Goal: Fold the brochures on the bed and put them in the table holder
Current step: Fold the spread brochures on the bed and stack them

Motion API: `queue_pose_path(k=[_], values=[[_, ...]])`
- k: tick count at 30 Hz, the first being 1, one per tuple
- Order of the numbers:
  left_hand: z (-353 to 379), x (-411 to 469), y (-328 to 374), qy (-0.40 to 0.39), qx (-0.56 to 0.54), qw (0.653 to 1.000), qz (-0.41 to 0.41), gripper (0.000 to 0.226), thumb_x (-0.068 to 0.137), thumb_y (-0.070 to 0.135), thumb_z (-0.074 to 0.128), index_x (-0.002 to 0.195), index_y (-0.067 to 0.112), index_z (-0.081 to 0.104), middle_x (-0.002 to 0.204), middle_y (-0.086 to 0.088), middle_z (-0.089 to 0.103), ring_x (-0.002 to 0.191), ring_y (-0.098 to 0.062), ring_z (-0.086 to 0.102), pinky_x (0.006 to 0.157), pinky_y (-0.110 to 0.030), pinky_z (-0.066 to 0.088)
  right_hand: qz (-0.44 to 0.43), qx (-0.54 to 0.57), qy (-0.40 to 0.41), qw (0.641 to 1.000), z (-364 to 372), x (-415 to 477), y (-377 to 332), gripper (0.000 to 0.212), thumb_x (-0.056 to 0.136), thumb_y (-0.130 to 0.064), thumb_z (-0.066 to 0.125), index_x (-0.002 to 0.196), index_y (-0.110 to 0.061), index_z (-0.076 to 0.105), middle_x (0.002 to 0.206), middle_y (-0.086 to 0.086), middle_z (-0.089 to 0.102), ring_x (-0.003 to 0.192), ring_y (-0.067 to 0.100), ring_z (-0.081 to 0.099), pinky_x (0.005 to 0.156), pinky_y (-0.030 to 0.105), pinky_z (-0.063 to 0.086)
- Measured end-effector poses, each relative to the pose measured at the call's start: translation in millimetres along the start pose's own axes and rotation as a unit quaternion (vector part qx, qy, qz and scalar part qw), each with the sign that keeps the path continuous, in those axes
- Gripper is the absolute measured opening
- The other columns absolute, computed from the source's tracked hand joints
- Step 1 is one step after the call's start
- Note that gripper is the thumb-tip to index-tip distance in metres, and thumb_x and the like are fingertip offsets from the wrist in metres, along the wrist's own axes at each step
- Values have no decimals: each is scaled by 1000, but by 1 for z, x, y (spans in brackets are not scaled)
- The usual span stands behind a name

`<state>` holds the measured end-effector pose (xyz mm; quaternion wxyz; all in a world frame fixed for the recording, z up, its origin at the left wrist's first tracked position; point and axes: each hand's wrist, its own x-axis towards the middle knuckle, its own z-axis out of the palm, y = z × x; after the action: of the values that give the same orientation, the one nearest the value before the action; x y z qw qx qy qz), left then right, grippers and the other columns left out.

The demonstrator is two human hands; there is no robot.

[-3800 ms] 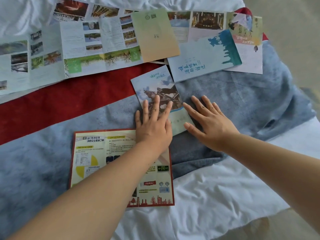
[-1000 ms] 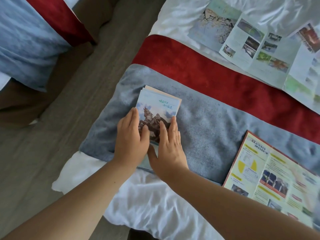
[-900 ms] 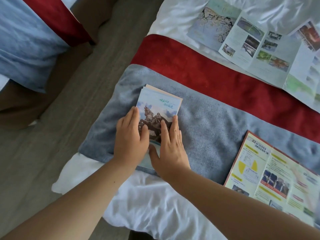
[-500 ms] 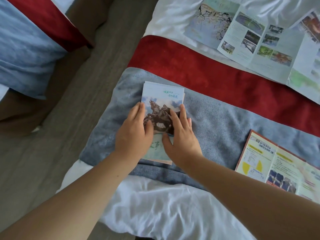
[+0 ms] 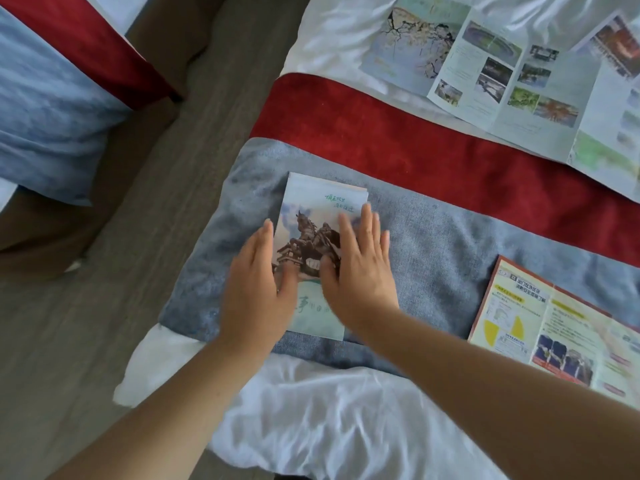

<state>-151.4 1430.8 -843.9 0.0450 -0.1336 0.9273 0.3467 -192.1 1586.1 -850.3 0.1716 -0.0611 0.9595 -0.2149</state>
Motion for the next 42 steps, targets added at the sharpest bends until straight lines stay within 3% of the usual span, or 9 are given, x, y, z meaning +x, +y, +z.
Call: queue_pose_path(k=[4,9,12,20,27,30,34,39,42], values=[[8,-58,9,28,-43,991,-122,83,98,32,59,163,20,9,170,-5,-7,156,-20,-4,125,-45,12,-32,-58,3,998,-22,49,1,67,106,-34,34,165,-14,8,173,9,-3,159,25,-10,127,42,-12],[28,-115,27,-31,-30,992,-118,95,96,44,57,159,19,-10,159,-4,-41,155,-23,-23,128,-41,7,-76,-102,-18,992,-28,71,-8,64,108,-34,30,164,-12,8,173,9,2,160,26,-5,128,42,-9],[37,-121,40,-52,-83,988,-122,99,97,34,63,157,18,-13,154,-1,-49,153,-21,-28,125,-49,18,-68,-112,-30,991,-28,75,-9,64,108,-35,31,164,-11,11,173,7,11,160,24,2,128,43,-8],[45,-102,53,-57,-131,980,-136,103,98,28,59,149,32,-30,146,12,-57,145,-16,-41,125,-50,15,-92,-84,-10,992,-20,72,-6,57,106,-29,36,160,-11,28,168,6,27,157,24,14,129,44,-3],[31,-92,44,-11,-98,984,-150,95,94,32,57,160,15,-8,162,-14,-33,153,-26,-25,127,-48,0,-84,-106,-15,991,-12,70,-3,58,108,-39,28,163,-22,18,173,8,9,160,28,1,129,49,-5],[23,-81,33,-37,-94,978,-185,94,96,26,62,161,17,-5,170,-9,-12,157,-21,-8,127,-42,4,-68,-93,-8,993,-10,68,-4,56,109,-39,27,163,-27,18,173,11,0,159,29,-5,128,49,-5],[14,-77,28,-19,-42,986,-162,88,93,23,66,162,13,12,165,-9,21,150,-24,18,125,-39,17,-40,-77,5,996,-5,65,-5,55,110,-39,22,164,-32,12,172,12,-11,158,31,-16,128,48,-7],[9,-68,24,-21,-19,986,-162,81,91,23,66,160,14,24,150,-7,39,139,-25,33,114,-48,37,-39,-70,5,997,-1,61,-2,56,111,-38,20,165,-32,7,171,14,-16,157,29,-19,128,47,-7],[8,-56,24,-28,62,992,-111,77,94,29,61,160,15,23,158,-9,33,144,-28,32,118,-48,32,-45,-50,29,997,-2,54,0,57,110,-39,22,165,-29,8,171,12,-19,157,27,-21,128,43,-8]])
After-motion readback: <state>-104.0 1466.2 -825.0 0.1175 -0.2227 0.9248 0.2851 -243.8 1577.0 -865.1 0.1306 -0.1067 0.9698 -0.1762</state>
